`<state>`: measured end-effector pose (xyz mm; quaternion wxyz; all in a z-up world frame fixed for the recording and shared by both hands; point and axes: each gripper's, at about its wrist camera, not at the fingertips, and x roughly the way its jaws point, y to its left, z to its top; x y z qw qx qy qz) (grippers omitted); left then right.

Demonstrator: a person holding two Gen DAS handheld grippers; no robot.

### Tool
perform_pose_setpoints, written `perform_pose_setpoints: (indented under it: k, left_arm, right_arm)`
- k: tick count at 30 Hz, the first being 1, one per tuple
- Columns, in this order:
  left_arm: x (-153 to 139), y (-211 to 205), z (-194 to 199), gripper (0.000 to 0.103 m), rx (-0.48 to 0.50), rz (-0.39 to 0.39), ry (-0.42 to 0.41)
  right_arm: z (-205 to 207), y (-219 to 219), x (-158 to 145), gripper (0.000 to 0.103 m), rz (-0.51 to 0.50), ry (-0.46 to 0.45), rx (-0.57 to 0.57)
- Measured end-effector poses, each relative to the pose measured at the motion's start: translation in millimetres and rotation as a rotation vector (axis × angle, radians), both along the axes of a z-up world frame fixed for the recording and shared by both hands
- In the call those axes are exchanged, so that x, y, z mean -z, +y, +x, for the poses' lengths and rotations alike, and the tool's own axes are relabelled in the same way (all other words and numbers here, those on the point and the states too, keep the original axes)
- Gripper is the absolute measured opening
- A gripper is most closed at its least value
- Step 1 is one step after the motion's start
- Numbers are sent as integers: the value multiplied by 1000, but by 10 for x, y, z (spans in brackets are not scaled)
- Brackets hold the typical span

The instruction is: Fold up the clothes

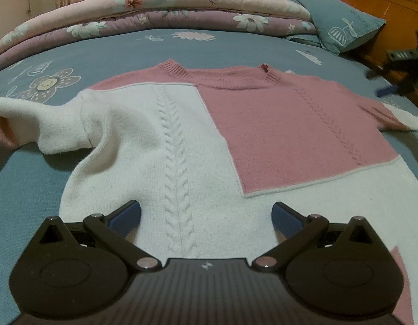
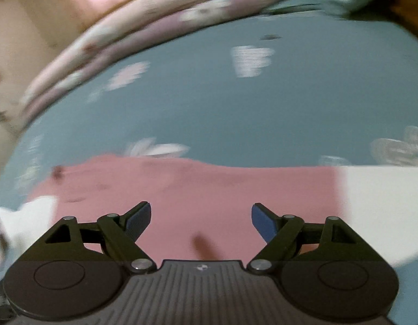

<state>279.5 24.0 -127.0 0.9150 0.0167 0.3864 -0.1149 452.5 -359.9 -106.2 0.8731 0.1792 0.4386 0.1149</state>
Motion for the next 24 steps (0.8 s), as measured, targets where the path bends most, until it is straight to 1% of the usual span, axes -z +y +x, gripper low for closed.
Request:
perform_pose_setpoints:
  k: [4, 8, 10, 11, 13, 18, 22, 24]
  left_arm:
    - [-3, 7, 3, 102, 1, -3, 1]
    - [-3, 5, 2, 102, 2, -1, 0]
    - [-2, 3, 1, 102, 3, 1, -1]
    - [-1, 2, 2, 102, 3, 2, -1]
    - [0, 1, 3, 102, 2, 2, -2]
    - [5, -2, 2, 102, 3, 4, -3]
    - [3, 3, -4, 102, 4, 2, -3]
    - [0, 11, -2, 102, 3, -3, -1]
  right_arm:
    - [286, 318, 77, 85, 70, -10, -91]
    - [489, 401, 245, 85, 126, 4, -130]
    - [567, 341, 341, 85, 142, 11, -114]
    - [594, 286, 373, 85, 174, 0, -115]
    - [613, 170, 399, 85, 194, -30, -99]
    - [658, -192, 438, 85, 190, -16, 88]
    - [438, -171, 282, 85, 171, -34, 67]
    - [322, -153, 200, 88, 162, -43, 52]
